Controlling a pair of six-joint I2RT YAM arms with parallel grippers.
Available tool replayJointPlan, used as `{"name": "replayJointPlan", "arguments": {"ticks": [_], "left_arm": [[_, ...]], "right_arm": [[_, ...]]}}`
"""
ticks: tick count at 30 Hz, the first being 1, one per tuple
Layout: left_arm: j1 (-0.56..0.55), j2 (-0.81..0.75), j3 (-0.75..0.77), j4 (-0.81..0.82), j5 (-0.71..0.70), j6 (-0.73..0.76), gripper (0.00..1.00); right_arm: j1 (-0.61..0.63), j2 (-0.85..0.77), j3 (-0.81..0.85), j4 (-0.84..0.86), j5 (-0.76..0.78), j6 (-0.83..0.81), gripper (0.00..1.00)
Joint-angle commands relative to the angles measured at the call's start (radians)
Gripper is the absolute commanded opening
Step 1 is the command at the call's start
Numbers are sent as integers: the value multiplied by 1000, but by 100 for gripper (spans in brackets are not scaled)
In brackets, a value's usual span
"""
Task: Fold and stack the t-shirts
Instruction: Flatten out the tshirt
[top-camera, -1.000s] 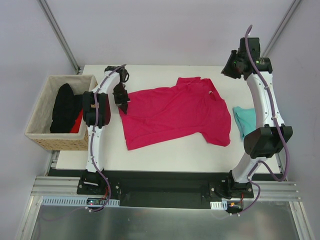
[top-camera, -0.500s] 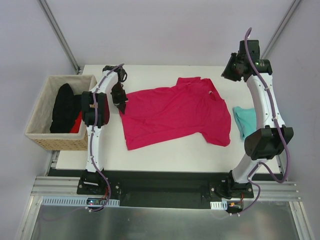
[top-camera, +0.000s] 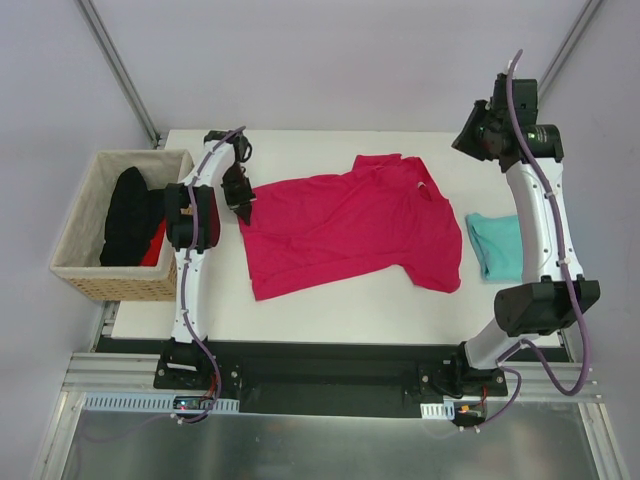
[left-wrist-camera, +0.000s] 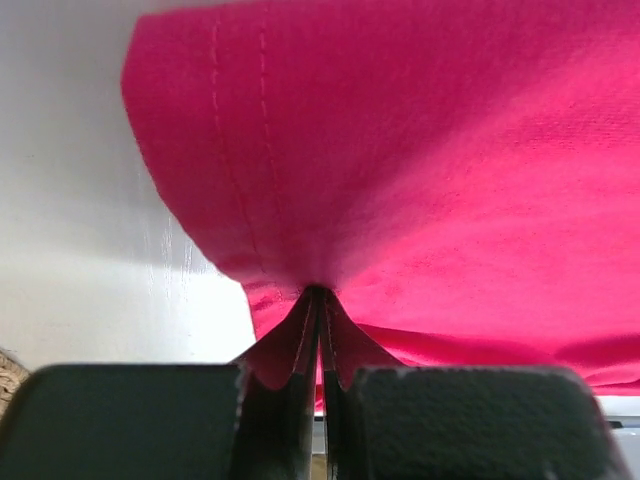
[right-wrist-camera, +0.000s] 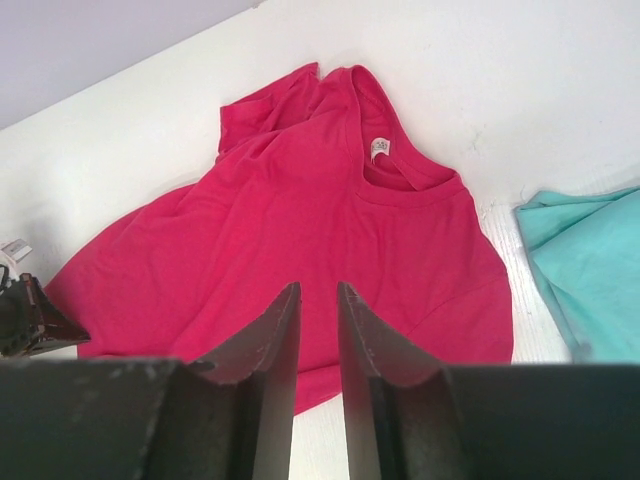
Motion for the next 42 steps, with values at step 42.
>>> {"name": "replayJointPlan", "arguments": {"ticks": [42], "left_arm": [[102, -295, -148, 128, 61, -85, 17]], "right_arm": [[29, -99, -654, 49, 4, -19, 40]]}}
